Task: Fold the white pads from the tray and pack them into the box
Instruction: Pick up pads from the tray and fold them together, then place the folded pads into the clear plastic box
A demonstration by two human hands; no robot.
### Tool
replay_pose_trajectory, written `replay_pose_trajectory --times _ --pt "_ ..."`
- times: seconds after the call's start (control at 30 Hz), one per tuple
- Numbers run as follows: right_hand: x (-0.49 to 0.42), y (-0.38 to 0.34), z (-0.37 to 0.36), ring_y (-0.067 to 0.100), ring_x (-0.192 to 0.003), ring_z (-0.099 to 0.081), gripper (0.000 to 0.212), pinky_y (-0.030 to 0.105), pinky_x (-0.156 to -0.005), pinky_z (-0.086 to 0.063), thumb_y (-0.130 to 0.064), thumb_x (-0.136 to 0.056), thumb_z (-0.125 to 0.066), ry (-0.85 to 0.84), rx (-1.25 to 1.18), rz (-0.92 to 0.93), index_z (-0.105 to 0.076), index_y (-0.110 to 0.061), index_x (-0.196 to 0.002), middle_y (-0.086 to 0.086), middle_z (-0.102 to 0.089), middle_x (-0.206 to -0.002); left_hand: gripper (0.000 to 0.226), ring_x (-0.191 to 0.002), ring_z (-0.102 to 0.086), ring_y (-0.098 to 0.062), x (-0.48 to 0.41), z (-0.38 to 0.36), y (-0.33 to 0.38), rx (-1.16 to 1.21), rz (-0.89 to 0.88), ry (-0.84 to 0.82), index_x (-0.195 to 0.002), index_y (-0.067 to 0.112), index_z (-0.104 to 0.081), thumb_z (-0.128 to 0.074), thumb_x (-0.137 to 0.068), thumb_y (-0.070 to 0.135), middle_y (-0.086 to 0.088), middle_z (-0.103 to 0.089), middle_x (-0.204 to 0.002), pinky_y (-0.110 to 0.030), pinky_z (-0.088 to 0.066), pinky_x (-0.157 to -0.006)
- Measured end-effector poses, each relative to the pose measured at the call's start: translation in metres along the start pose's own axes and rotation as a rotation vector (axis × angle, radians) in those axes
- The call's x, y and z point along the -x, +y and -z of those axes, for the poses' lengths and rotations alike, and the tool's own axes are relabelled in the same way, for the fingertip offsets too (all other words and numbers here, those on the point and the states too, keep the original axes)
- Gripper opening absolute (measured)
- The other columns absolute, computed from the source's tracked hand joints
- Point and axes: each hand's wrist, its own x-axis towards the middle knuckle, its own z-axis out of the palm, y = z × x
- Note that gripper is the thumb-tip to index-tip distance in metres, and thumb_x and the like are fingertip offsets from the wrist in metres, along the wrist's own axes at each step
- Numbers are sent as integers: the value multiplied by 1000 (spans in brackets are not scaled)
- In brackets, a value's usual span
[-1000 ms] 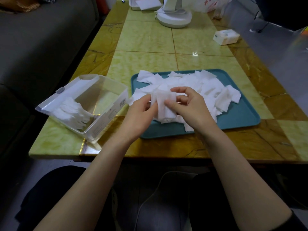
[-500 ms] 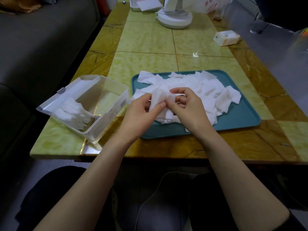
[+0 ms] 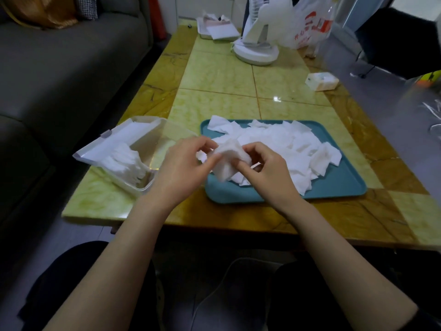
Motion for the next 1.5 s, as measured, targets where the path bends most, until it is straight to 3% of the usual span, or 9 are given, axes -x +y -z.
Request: replay_pose_trajectory --times 0.27,0.47,0.67,0.77,0.83,0.93,1.03,1.17,1.5 --pt "-38 -61 -39 5 -65 -48 11 10 -60 -37 -16 -85 -62 4 103 131 -52 -11 -88 -1 -55 -79 45 -125 -36 -32 16 81 -50 -440 383 86 -128 21 -54 -64 -86 36 -6 -47 -138 -42 -26 -100" --pt "-72 -81 -102 22 -78 -49 14 28 -63 -34 -13 -84 -57 -113 258 199 -51 -5 -92 6 -54 -85 58 -129 -36 -32 32 92 -68 -444 489 -22 -135 22 -46 -65 -83 38 -7 -43 -140 -41 -26 -101" --pt "-75 -67 -138 33 -107 -52 33 32 -71 -33 -16 -89 -54 -338 618 69 -46 0 -117 17 -54 -117 55 -125 -40 -31 37 90 -75 -352 458 29 -133 17 -48 -66 -84 34 -8 -48 -134 -41 -33 -100" --pt "-75 -65 -149 34 -91 -51 10 24 -61 -33 -14 -87 -55 -419 608 24 -54 -4 -87 13 -56 -90 54 -124 -41 -30 36 89 -77 -351 454 42 -133 18 -48 -65 -85 33 -7 -49 -133 -42 -36 -99" --pt "-75 -69 -157 27 -73 -42 31 21 -46 -20 -12 -83 -57 -433 549 31 -38 -14 -57 3 -40 -61 54 -123 -42 -30 35 90 -79 -367 456 50 -134 18 -47 -64 -85 33 -7 -49 -133 -41 -36 -98" --pt "-74 -75 -163 23 -66 -40 35 22 -45 -23 -7 -76 -59 -482 478 72 -38 -18 -51 3 -43 -56 56 -123 -43 -29 33 89 -80 -376 460 56 -136 18 -46 -64 -85 34 -6 -50 -134 -40 -36 -96" --pt "-75 -70 -163 28 -77 -54 4 27 -60 -38 -7 -76 -60 -454 436 140 -64 -4 -76 14 -64 -80 59 -123 -44 -29 32 89 -80 -363 465 57 -137 18 -44 -64 -85 34 -6 -50 -135 -41 -37 -96" --pt "-76 -64 -160 24 -79 -60 13 34 -72 -49 -7 -76 -65 -224 276 168 -63 -3 -88 11 -65 -86 59 -122 -44 -29 32 89 -79 -342 465 49 -138 17 -43 -65 -85 33 -7 -49 -135 -42 -40 -94" --pt "-74 -68 -153 21 -102 -59 25 19 -77 -39 -12 -86 -59 -535 445 162 -63 -6 -110 9 -65 -110 46 -123 -42 -32 27 84 -72 -417 506 42 -135 15 -45 -55 -91 27 -10 -47 -135 -41 -36 -94"
